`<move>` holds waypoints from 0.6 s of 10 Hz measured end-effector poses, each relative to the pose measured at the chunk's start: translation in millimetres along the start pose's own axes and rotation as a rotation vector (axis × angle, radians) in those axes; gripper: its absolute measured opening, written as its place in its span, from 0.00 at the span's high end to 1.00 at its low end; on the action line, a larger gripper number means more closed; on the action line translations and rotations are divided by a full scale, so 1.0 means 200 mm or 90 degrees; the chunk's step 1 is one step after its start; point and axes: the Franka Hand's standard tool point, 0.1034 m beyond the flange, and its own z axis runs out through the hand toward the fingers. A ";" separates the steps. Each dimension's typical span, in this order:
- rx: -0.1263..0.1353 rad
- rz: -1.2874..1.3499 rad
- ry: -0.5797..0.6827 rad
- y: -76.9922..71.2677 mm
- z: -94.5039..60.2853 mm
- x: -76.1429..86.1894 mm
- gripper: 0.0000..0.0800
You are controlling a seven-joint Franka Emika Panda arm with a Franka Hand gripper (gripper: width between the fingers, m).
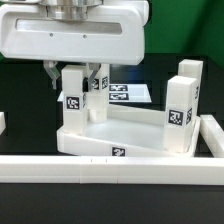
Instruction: Assemble desk
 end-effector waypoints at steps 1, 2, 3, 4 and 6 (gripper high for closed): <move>0.001 0.042 0.000 0.00 0.00 0.00 0.64; 0.001 0.095 0.000 0.00 0.00 0.00 0.64; 0.001 0.131 0.000 0.00 0.00 0.00 0.64; 0.001 0.158 0.000 0.00 0.00 0.00 0.64; 0.017 0.316 -0.002 -0.01 0.00 0.00 0.64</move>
Offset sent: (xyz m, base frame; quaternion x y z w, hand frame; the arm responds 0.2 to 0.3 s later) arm 0.0000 0.0000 0.0000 0.0000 0.0000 0.1296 0.9916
